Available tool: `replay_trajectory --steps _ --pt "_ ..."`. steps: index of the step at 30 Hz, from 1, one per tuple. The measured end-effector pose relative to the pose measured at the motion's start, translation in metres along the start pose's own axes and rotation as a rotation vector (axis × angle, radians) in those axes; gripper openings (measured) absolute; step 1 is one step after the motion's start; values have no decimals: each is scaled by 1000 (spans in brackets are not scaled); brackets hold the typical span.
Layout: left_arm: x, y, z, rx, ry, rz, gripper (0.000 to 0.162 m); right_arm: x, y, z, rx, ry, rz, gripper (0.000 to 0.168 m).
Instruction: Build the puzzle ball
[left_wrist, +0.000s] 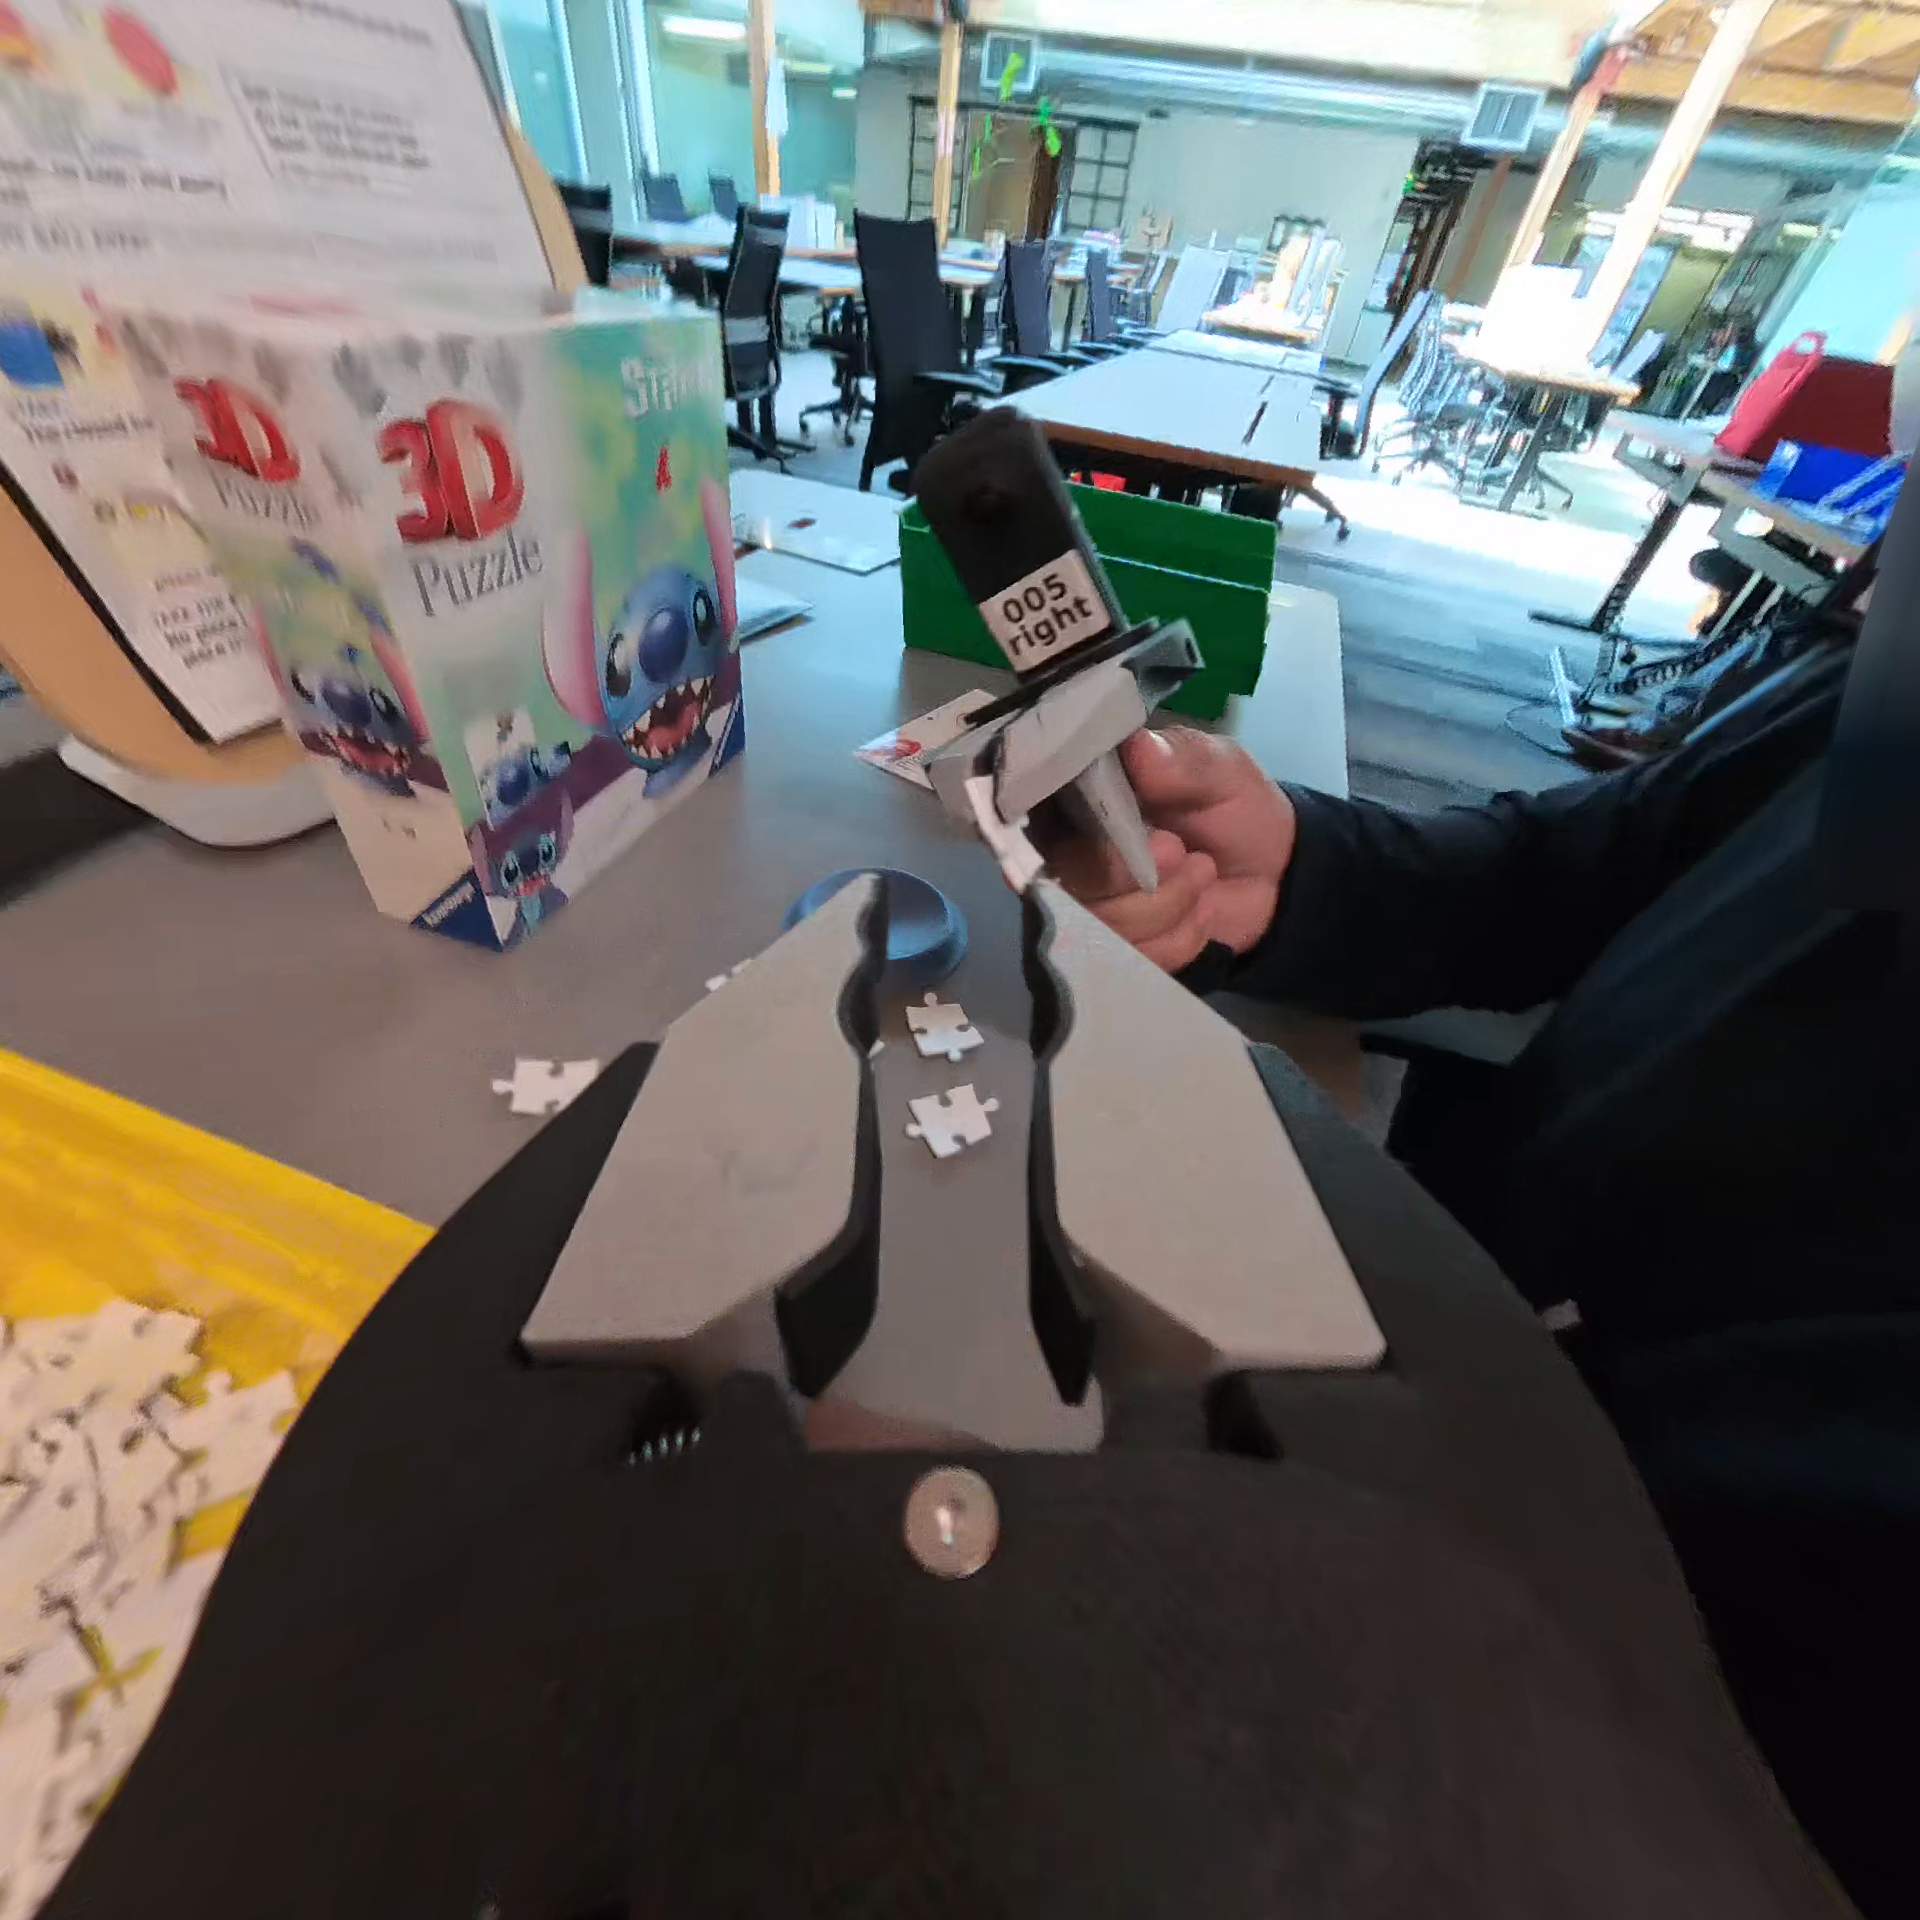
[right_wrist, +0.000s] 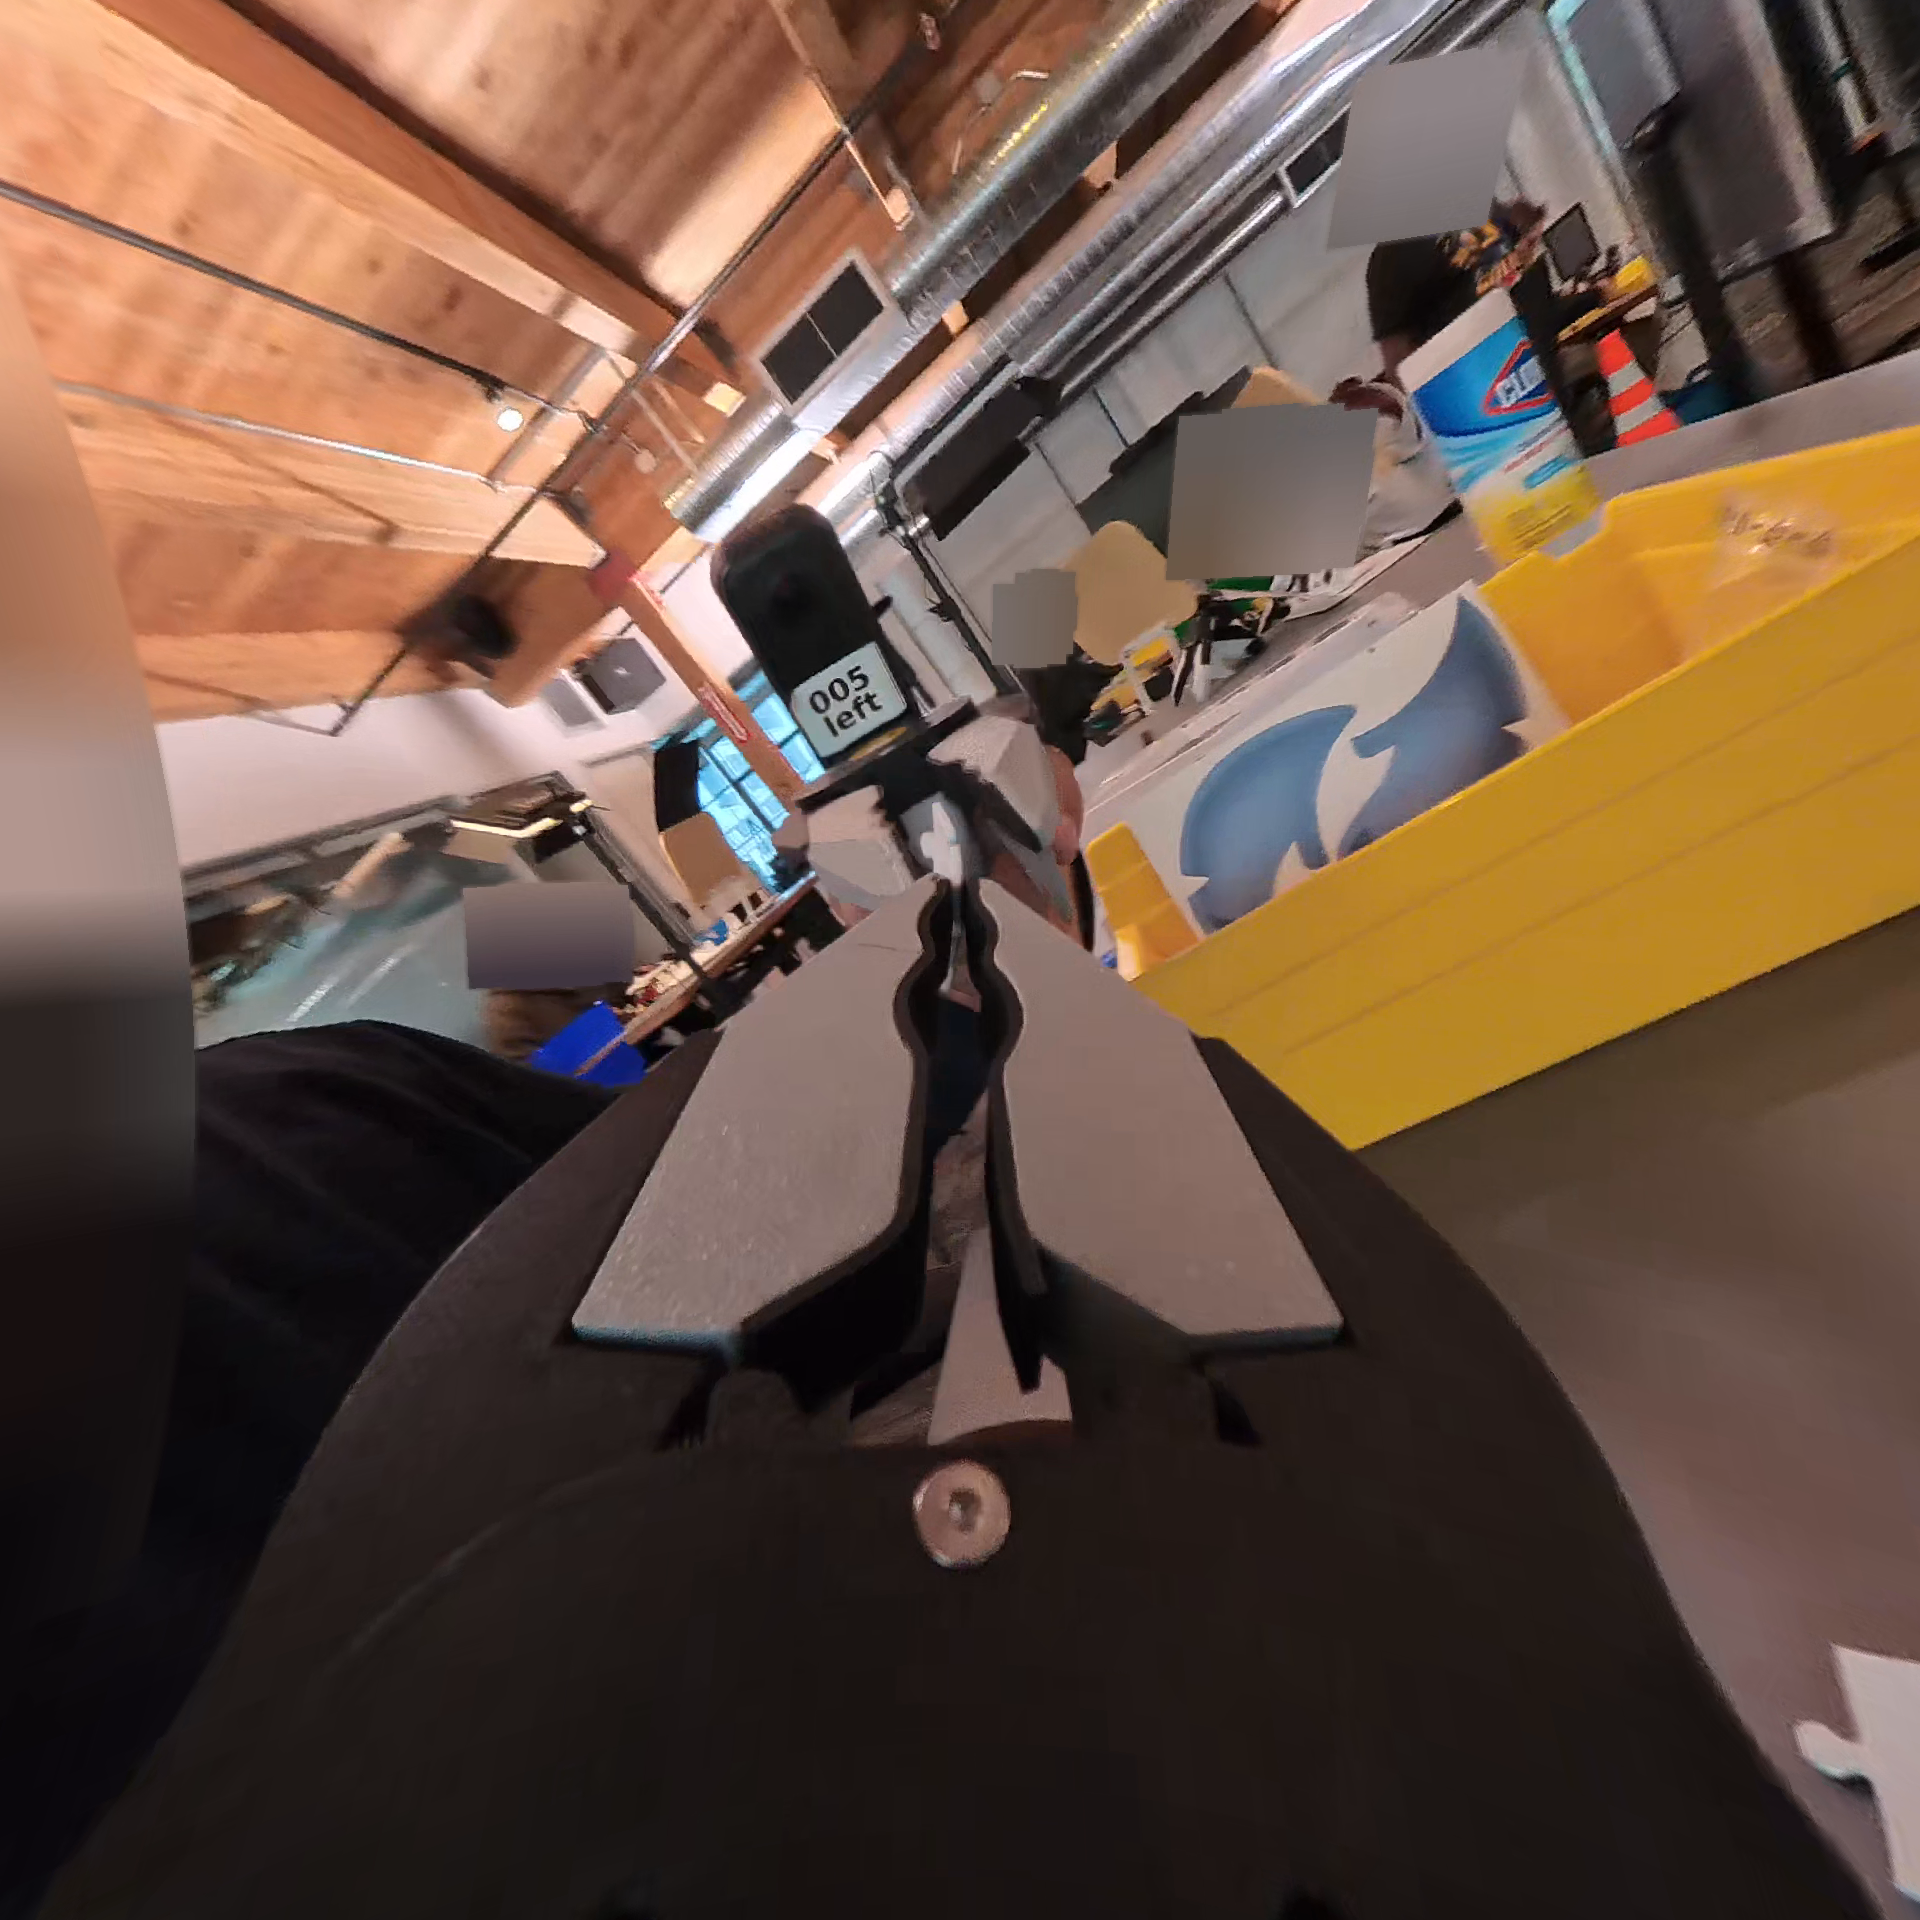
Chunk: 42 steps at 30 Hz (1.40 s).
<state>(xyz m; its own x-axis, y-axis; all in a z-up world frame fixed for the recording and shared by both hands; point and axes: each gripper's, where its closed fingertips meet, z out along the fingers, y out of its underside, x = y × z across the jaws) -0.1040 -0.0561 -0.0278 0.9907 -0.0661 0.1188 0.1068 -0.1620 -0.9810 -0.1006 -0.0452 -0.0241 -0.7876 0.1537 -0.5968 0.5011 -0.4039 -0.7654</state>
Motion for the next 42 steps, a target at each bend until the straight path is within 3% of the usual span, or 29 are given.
replay_trajectory --steps 6,11,15,24,27,30,36,42 --pt "4 0 2 -46 6 -82 12 -1 -1 -2 3 46 -74 0" --pt "11 -4 4 -30 75 -153 18 1 4 -2 -24 75 -109 0" --pt "8 3 10 -66 39 -128 1 1 9 1 -45 95 -140 0" --pt "-6 3 -6 -144 25 -167 0 3 14 -3 -77 135 -193 2" --pt "-39 8 -29 -239 -95 -141 0 2 16 -7 -90 148 -211 2" --pt "-85 20 -61 -376 -311 -65 0 0 20 -9 -111 159 -239 2" --pt "-105 54 -83 -630 -275 -138 0 1 32 -10 -186 210 -319 2" --pt "-123 87 -72 -823 -155 -237 0 1 37 -8 -196 200 -274 2"
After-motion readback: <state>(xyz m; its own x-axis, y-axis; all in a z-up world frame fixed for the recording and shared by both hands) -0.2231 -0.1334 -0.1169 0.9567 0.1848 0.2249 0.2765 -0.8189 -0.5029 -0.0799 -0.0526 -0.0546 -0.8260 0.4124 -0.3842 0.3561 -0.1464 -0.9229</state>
